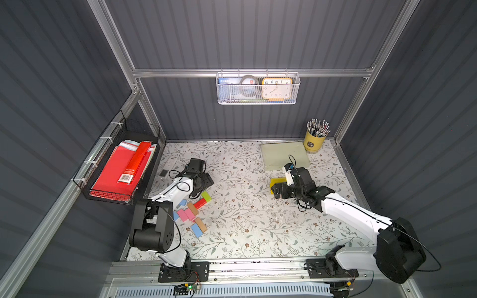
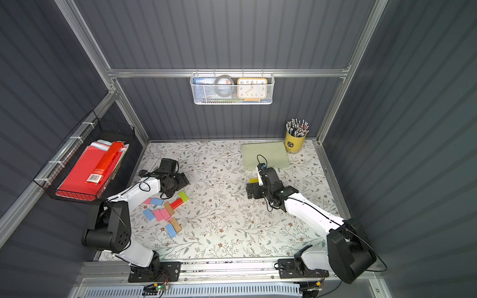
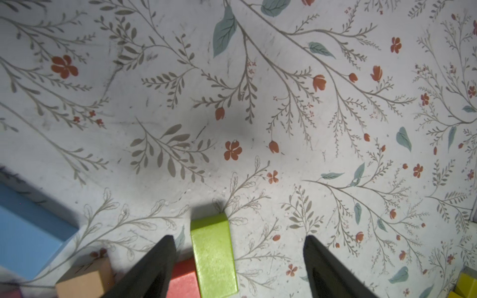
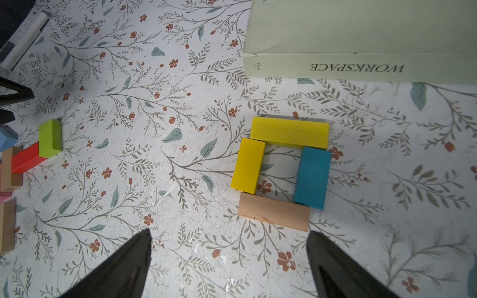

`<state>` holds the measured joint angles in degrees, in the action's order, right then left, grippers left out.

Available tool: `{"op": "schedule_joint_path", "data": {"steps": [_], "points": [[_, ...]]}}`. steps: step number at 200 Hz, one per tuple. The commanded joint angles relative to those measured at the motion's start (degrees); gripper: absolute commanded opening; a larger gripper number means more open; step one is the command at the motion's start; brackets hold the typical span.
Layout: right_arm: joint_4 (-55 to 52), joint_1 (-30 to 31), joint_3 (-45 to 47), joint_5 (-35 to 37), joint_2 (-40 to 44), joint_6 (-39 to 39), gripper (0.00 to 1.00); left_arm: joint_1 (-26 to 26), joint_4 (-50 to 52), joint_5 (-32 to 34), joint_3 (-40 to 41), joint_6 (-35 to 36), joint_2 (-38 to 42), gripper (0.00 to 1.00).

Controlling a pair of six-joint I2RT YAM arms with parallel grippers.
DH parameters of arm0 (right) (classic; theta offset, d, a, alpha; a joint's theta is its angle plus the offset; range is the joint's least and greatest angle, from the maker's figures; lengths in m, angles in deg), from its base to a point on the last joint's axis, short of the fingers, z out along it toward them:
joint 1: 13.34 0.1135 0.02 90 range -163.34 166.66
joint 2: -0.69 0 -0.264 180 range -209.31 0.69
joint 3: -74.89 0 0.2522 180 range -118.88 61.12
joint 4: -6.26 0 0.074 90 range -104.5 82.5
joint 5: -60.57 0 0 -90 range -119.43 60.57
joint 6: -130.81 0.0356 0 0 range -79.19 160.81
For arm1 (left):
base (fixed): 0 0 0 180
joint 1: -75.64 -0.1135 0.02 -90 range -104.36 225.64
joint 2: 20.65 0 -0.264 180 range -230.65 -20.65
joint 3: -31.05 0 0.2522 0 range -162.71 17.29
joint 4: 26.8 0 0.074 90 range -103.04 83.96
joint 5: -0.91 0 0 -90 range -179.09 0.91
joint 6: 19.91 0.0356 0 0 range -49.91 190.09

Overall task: Assemble the number 8 with building blocks
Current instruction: Pick up the building block from the center of the board.

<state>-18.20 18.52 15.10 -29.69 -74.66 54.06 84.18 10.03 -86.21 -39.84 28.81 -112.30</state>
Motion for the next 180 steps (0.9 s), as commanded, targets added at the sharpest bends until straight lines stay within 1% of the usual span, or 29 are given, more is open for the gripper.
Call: {"op": "schedule_joint_path", "data": {"steps": [1,12,39,68,87,154,167,180], "points": [[0.4,-0.2,0.8,0.3,0.6,-0.5,0.98,-0.2,1.1,0.6,2.0,-1.4,-1.3,0.82],[0.4,-0.2,0.6,0.2,0.4,-0.4,0.98,-0.2,0.8,0.1,2.3,-1.5,-2.0,0.81],[0.0,-0.2,0.6,0.3,0.3,-0.5,0.98,-0.2,0.1,0.5,3.1,-1.7,-2.3,0.75],[0.1,-0.2,0.9,0.4,0.2,-0.4,0.98,-0.2,-0.3,0.0,3.3,-1.4,-3.5,0.73],[0.1,-0.1,1.2,0.4,0.0,-0.2,0.98,-0.2,-0.6,0.4,3.0,-1.2,-4.4,0.68],[0.6,-0.2,1.9,0.7,-0.1,-0.5,0.98,-0.1,-1.3,0.6,1.2,-0.4,-7.3,0.56],[0.5,-0.2,2.0,0.6,-0.2,-0.5,0.98,-0.2,-1.2,0.7,0.9,0.0,-7.9,0.5],[0.6,-0.1,2.1,0.6,-0.2,-0.4,0.98,-0.2,-1.1,0.9,0.7,0.3,-8.3,0.47]]}}
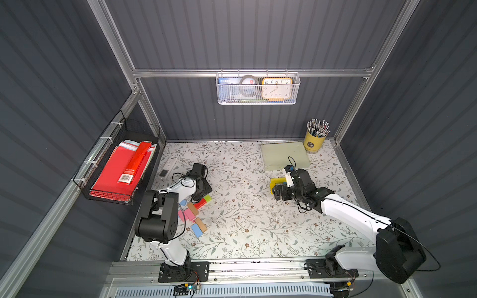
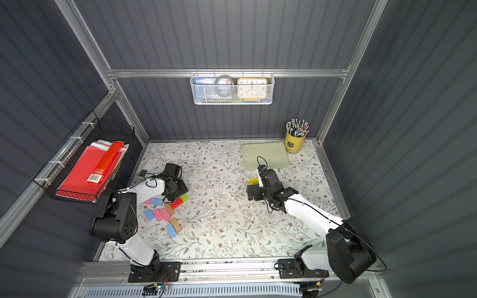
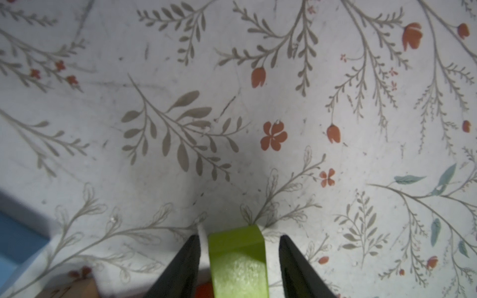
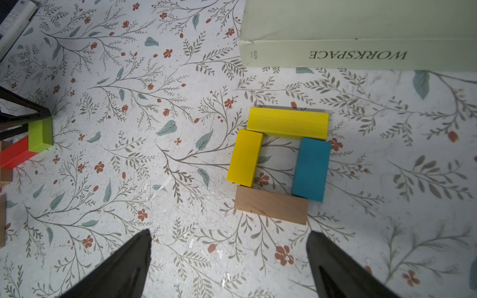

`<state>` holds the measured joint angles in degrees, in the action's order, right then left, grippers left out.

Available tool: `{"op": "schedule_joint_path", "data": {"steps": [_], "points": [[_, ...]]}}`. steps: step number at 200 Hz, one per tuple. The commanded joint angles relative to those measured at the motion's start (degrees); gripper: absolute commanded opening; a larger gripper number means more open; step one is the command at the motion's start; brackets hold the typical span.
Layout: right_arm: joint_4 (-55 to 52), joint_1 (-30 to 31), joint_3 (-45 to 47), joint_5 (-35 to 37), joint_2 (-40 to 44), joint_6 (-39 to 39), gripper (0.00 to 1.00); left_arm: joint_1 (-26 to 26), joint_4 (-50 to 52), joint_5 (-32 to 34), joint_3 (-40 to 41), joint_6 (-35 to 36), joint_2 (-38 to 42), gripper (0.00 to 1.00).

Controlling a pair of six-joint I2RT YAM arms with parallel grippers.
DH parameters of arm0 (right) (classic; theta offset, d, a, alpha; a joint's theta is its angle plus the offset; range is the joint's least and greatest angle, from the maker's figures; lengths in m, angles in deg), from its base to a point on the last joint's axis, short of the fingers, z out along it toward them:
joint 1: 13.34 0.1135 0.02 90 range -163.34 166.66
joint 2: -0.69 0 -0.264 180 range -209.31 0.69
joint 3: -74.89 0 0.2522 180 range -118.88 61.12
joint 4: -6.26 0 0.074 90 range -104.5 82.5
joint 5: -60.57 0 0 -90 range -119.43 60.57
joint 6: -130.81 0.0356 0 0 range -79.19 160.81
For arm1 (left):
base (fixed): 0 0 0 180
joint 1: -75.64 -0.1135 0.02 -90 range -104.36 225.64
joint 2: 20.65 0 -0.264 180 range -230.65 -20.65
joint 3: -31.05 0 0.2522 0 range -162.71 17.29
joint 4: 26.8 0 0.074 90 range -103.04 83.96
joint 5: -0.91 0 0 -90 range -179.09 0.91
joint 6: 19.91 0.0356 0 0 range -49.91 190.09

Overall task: Assemble the number 8 with building blocks
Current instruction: Pick up the building block from the center of the board, then place the building block at the center of the board.

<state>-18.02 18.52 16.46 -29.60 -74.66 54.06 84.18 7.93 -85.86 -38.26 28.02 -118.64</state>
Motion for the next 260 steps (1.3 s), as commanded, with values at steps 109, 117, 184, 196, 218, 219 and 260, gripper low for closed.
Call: {"op": "schedule_joint_path", "data": {"steps": [109,117,184,196,218,219,260], "points": [[0.1,-0.1,0.8,1.4,0.7,-0.4,0.98,0.4,2.0,1.0,-4.7,2.2,-1.0,0.11],[0.1,-0.2,0.8,1.5,1.0,-0.3,0.98,0.9,2.3,1.2,-5.6,2.2,-0.5,0.11],[-1.7,-2.7,0.7,5.0,4.6,2.4,0.99,16.7,5.9,3.0,-16.6,-3.6,-2.3,0.1],[-2.5,-4.9,0.7,4.6,5.4,3.3,0.98,21.3,5.8,3.3,-19.8,-5.6,-3.7,0.11],[-3.7,-9.4,1.2,3.4,6.8,4.2,0.98,29.5,5.5,3.5,-23.6,-9.0,-7.3,0.11],[-3.7,-9.7,1.2,3.3,7.0,4.2,0.98,29.9,5.5,3.5,-23.8,-9.1,-7.4,0.11],[-5.8,-14.8,1.7,1.7,8.5,5.0,0.98,40.4,5.5,3.3,-30.9,-12.9,-16.3,0.13]]}}
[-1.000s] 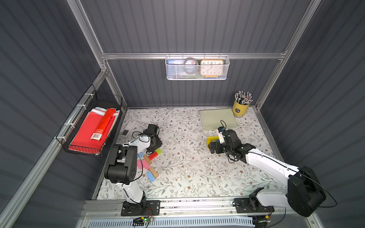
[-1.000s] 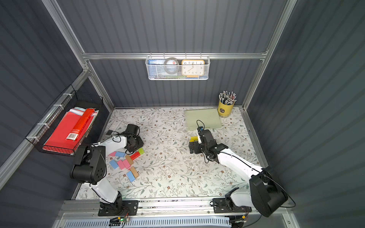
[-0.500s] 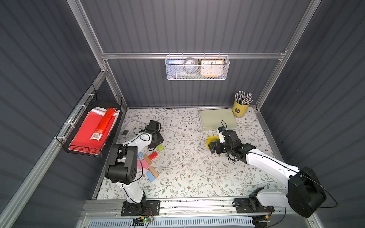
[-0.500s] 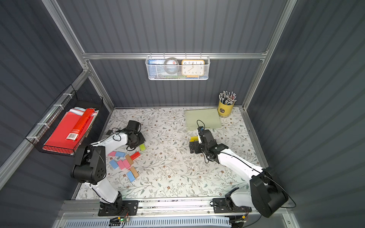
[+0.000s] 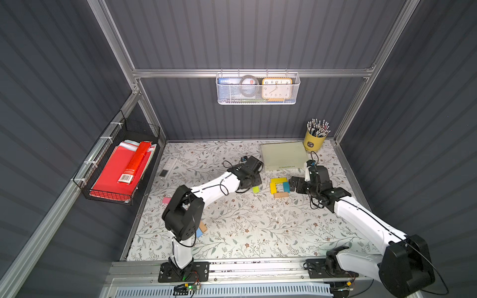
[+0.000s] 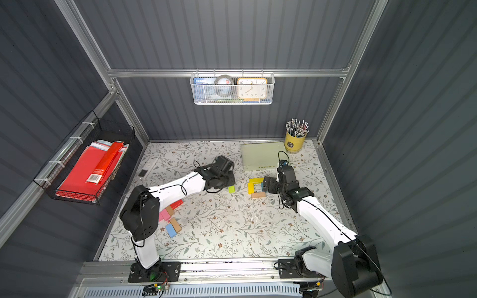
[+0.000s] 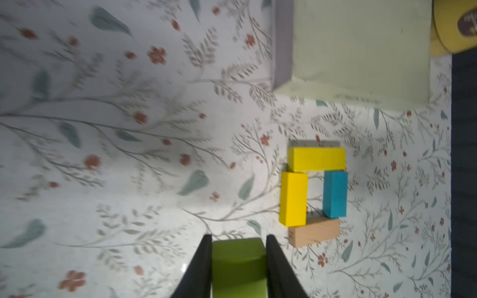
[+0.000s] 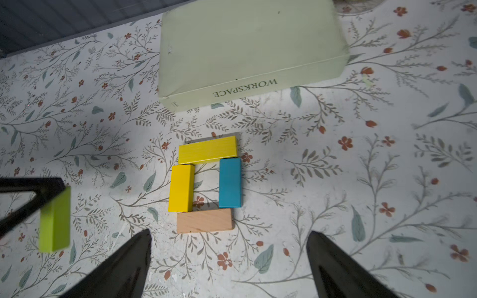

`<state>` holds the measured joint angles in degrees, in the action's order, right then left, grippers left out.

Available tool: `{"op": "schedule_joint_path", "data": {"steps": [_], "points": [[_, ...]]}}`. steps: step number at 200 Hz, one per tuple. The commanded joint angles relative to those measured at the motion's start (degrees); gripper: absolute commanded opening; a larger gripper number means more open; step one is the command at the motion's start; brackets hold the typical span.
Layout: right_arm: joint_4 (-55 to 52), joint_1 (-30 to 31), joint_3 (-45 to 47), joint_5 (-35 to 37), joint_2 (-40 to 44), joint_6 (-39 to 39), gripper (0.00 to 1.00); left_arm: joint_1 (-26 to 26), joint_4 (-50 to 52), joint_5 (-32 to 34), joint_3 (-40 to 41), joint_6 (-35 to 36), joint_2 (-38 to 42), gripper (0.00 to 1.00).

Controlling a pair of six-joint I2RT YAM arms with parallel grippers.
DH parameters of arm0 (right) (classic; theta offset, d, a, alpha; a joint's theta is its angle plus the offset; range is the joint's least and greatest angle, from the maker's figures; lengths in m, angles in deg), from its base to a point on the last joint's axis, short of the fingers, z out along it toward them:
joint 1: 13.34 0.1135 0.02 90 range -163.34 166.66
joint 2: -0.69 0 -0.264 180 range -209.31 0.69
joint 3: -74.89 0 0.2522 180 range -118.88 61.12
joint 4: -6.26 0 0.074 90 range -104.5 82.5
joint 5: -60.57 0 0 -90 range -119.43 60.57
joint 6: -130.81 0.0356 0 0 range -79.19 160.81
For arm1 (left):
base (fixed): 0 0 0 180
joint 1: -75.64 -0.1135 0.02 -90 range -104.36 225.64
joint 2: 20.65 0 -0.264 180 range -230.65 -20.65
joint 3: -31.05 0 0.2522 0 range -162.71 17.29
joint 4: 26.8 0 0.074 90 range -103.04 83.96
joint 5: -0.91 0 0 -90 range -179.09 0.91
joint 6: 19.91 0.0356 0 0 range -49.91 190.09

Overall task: Assemble the number 8 with building blocks
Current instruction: Place the building block at the center of the board.

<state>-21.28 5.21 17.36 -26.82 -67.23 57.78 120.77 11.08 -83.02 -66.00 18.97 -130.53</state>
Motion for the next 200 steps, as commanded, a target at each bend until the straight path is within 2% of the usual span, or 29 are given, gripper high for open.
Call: {"op": "schedule_joint_path", "data": {"steps": [1,62,143,181,200], "points": [[-2.5,-1.6,0.9,-1.1,1.1,1.3,0.98,4.0,2.3,0.5,-3.3,-3.9,-4.6,0.13],[-2.9,-2.5,2.0,-1.5,3.3,1.3,0.98,9.3,0.3,-0.9,-4.5,-6.6,-11.1,0.15],[-2.9,-2.6,3.2,-1.7,3.7,1.5,0.98,10.1,-0.6,-2.8,-7.1,-6.5,-15.1,0.24],[-3.1,-2.7,3.6,-1.7,3.8,1.6,0.98,10.1,-0.4,-2.3,-7.1,-6.7,-14.4,0.45],[-3.4,-2.6,3.6,-2.0,3.9,1.7,0.98,10.1,-0.2,-1.8,-6.7,-6.7,-13.6,0.53]]}}
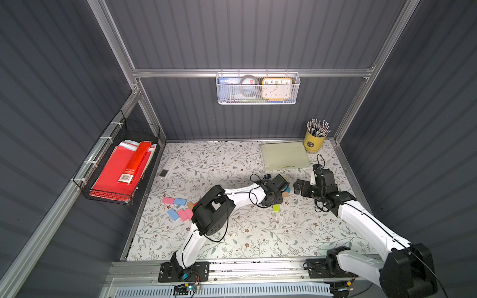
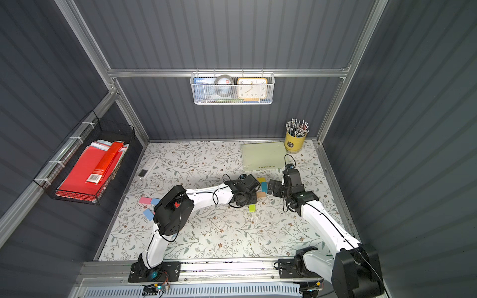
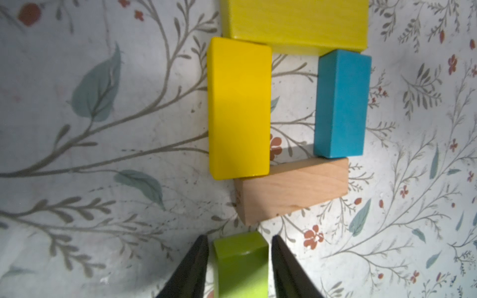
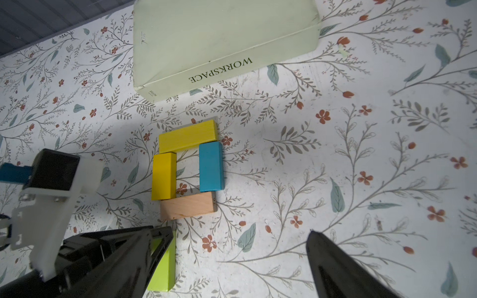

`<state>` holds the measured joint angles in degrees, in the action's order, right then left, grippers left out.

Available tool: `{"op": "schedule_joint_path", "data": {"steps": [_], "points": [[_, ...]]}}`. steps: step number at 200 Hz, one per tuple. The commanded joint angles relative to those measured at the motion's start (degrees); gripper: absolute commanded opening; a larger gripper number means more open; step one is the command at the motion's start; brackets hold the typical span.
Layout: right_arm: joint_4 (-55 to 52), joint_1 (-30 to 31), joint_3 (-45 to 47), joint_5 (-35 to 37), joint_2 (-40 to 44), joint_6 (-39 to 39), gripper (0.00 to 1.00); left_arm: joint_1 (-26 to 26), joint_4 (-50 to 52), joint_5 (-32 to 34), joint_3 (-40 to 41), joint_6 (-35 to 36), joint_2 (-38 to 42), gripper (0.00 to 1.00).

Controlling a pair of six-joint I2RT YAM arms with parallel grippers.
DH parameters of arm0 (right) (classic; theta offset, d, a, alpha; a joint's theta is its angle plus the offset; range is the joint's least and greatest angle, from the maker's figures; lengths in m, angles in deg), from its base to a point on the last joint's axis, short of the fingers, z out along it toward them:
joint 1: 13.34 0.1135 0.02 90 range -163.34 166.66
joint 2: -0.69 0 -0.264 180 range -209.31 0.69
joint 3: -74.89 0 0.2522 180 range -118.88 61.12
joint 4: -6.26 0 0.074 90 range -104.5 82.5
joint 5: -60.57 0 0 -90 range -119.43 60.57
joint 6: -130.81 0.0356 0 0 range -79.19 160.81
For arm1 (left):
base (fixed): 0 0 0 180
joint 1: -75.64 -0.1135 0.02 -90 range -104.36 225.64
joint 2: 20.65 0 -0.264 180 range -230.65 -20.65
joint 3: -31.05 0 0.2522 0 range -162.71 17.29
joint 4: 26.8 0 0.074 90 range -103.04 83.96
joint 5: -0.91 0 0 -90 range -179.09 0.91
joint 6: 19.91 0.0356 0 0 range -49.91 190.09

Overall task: Assemble the number 8 with building blocks
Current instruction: Place the building block at the center of the board, then assemble the building block at the center of the board.

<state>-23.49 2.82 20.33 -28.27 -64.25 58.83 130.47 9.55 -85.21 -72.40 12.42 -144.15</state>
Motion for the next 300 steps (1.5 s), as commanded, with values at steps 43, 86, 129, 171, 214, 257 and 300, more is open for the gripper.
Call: {"op": "schedule_joint_path", "data": {"steps": [43,86,129,171,214,257,300], "points": [[-2.7,-0.2,0.3,-1.4,2.4,1.0,0.98,0.4,2.2,1.2,-0.5,0.5,2.0,0.64],[-6.0,-0.2,1.7,-3.0,8.0,2.9,0.97,-3.3,2.1,2.7,1.3,-0.3,10.6,0.83],[-6.7,2.6,4.0,-5.0,9.6,7.5,0.9,-12.7,0.7,7.0,7.3,5.1,21.6,0.95],[-4.8,17.7,0.8,5.2,-0.9,12.5,0.88,-22.7,1.1,10.7,12.6,11.3,28.9,0.99],[-5.5,24.7,-4.5,10.4,-14.0,16.3,0.84,-31.9,0.5,10.0,18.2,17.7,33.1,0.99],[-3.3,26.9,-6.8,9.6,-20.6,16.9,0.74,-35.6,-2.2,8.0,22.4,22.3,35.2,0.99],[-3.6,27.7,-9.4,9.9,-26.9,17.0,0.64,-36.8,-4.8,8.9,25.2,25.8,36.6,0.99]]}}
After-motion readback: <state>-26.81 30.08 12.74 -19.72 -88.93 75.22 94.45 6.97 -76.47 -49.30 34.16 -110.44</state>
